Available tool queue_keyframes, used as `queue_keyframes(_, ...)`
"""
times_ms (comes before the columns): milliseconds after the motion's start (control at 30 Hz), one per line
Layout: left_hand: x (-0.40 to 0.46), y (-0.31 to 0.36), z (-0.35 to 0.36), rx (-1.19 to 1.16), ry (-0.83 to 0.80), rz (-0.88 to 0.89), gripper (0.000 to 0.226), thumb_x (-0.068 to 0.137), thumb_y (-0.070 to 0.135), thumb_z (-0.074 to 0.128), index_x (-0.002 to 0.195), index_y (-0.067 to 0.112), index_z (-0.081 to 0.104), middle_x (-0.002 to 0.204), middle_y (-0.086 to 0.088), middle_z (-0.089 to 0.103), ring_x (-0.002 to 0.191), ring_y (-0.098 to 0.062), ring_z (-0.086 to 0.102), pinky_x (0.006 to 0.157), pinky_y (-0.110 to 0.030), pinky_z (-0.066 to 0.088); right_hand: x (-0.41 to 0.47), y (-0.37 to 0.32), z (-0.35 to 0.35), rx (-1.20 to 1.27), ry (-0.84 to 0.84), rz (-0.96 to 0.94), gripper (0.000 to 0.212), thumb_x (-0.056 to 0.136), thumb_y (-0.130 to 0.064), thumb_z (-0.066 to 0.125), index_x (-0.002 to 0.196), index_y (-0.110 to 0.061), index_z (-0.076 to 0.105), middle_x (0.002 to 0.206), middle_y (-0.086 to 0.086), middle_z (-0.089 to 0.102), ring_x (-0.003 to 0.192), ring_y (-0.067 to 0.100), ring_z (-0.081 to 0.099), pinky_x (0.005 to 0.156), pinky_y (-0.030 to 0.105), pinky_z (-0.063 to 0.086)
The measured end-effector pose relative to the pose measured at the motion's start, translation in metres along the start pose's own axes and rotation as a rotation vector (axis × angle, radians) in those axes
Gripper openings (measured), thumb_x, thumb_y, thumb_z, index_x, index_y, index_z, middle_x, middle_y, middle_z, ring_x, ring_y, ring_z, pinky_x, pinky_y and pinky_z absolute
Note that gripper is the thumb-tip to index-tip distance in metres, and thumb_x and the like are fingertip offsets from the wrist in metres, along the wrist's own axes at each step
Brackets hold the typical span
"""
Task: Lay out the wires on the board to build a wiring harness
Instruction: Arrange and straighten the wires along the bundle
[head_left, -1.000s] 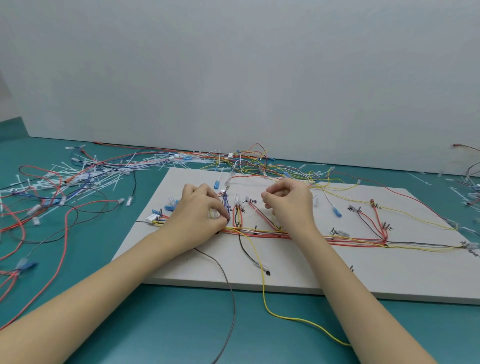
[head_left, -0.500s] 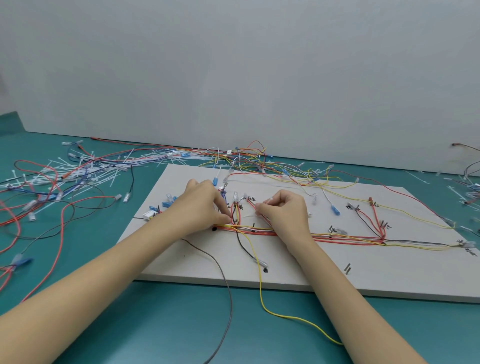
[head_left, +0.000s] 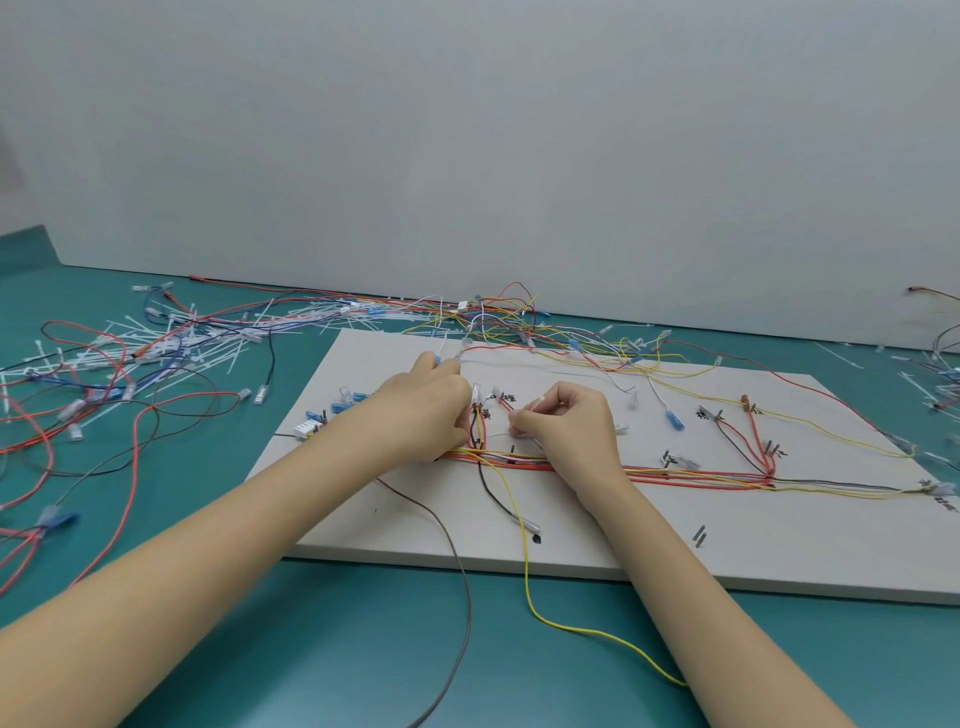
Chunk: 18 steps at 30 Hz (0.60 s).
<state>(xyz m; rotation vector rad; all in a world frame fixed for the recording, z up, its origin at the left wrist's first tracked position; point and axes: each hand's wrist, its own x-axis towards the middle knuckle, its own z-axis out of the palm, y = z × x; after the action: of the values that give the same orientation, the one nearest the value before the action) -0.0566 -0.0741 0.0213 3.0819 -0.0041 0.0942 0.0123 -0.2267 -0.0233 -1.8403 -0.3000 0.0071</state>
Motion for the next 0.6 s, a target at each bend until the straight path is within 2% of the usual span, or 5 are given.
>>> queue_keyframes(233, 0.010, -0.001, -0.005, 0.125, -0.165, 0.015, 0.015, 0.091, 0.030, 0.052, 0.082, 0.019, 0.047, 0.109, -0.006, 0.042, 0.108, -0.025, 0.035, 0.074, -0.036, 0.038, -0.002, -0.002, 0.000, -0.018, -0.008, -0.003, 0.024, 0.062, -0.007, 0.071, 0.056, -0.020, 0.052, 0.067, 0.004, 0.072, 0.074, 0.030, 0.072, 0.081, 0.053, 0.055)
queue_keyframes(333, 0.013, -0.005, -0.003, 0.039, -0.221, -0.014, 0.021, 0.091, 0.032, 0.054, 0.089, 0.011, 0.057, 0.106, -0.003, 0.037, 0.107, -0.023, 0.031, 0.084, -0.039, 0.042, -0.002, -0.002, 0.000, -0.025, -0.015, -0.010, 0.025, 0.063, -0.007, 0.071, 0.057, -0.020, 0.051, 0.068, 0.004, 0.072, 0.074, 0.029, 0.072, 0.081, 0.053, 0.055)
queue_keyframes(433, 0.013, -0.010, -0.001, -0.057, -0.207, -0.014, 0.020, 0.089, 0.029, 0.057, 0.093, 0.011, 0.066, 0.103, -0.003, 0.040, 0.104, -0.024, 0.038, 0.091, -0.040, 0.044, -0.002, -0.001, 0.000, -0.032, -0.022, -0.010, 0.026, 0.066, -0.005, 0.072, 0.058, -0.019, 0.051, 0.067, 0.004, 0.072, 0.072, 0.027, 0.073, 0.081, 0.053, 0.055)
queue_keyframes(533, 0.011, -0.016, 0.001, -0.195, -0.136, -0.017, 0.013, 0.086, 0.027, 0.068, 0.086, 0.014, 0.071, 0.102, -0.005, 0.056, 0.087, -0.019, 0.054, 0.079, -0.032, 0.048, -0.002, -0.001, 0.001, -0.044, -0.019, -0.012, 0.026, 0.066, -0.006, 0.072, 0.058, -0.019, 0.051, 0.066, 0.003, 0.072, 0.071, 0.025, 0.073, 0.081, 0.052, 0.055)
queue_keyframes(600, 0.009, -0.018, 0.001, -0.274, -0.106, -0.028, 0.009, 0.083, 0.029, 0.074, 0.080, 0.021, 0.071, 0.097, -0.003, 0.062, 0.078, -0.013, 0.055, 0.072, -0.028, 0.048, -0.003, -0.001, 0.001, -0.054, -0.018, -0.014, 0.026, 0.066, -0.006, 0.072, 0.058, -0.020, 0.051, 0.066, 0.003, 0.072, 0.071, 0.024, 0.073, 0.081, 0.052, 0.055)
